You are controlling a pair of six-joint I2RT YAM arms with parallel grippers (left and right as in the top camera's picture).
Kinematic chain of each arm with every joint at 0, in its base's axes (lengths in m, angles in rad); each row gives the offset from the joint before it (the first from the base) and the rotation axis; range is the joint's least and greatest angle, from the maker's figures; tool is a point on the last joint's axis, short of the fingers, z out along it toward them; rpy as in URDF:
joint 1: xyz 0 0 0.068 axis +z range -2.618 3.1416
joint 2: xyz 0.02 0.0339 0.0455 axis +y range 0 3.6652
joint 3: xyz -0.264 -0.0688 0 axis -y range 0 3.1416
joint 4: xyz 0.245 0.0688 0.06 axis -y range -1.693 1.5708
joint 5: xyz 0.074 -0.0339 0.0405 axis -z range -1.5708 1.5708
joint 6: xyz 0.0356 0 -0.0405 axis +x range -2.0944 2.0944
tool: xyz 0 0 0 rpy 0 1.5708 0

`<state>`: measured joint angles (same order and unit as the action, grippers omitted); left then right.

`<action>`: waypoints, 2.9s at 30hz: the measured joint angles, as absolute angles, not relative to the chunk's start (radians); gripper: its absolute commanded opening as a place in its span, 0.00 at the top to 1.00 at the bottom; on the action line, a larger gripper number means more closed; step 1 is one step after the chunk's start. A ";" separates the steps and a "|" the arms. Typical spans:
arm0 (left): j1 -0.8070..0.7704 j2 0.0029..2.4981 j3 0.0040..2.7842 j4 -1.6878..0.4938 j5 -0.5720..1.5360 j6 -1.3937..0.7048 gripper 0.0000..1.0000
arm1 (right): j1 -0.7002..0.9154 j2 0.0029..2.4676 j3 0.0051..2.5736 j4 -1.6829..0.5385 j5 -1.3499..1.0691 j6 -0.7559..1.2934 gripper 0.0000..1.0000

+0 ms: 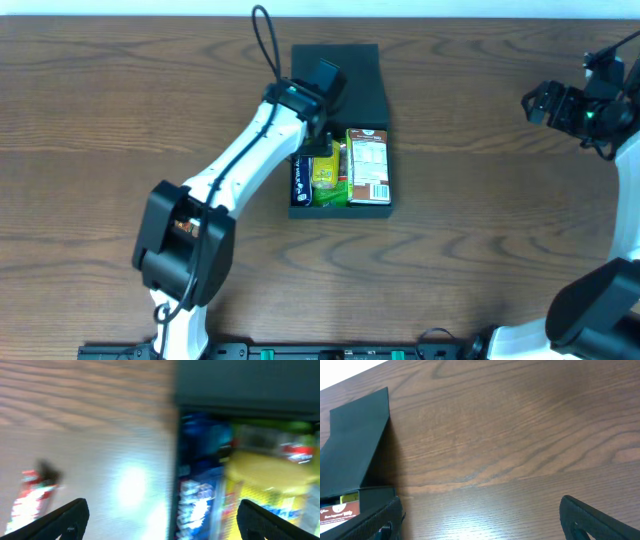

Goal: Pack container
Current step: 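Lower the Dairy Milk bar into the box's left side and release, then grasp the red snack bar on the table with the left gripper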

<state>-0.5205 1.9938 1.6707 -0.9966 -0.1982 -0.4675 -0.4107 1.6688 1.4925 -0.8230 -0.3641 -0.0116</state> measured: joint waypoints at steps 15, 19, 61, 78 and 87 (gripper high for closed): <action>-0.255 1.817 1.572 -1.169 -0.206 -0.055 0.05 | -0.411 1.669 1.493 -0.826 -0.364 -0.012 0.01; -0.159 1.817 1.437 -1.088 -0.137 0.024 0.05 | -0.411 1.669 1.493 -0.826 -0.364 -0.012 0.01; -0.055 1.816 1.060 -0.582 -0.050 0.156 0.38 | -0.410 1.669 1.491 -0.833 -0.364 -0.012 0.01; -0.055 1.814 1.060 -0.582 -0.032 0.154 0.84 | -0.410 1.669 1.491 -0.850 -0.364 -0.012 0.01; -0.056 1.814 1.114 -0.630 -0.029 0.046 0.94 | -0.410 1.669 1.491 -0.850 -0.364 -0.012 0.01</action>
<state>-0.0555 1.8141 1.1145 -0.6304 -0.0288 0.0456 -0.4103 1.6688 1.4906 -0.8497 -0.3645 -0.0116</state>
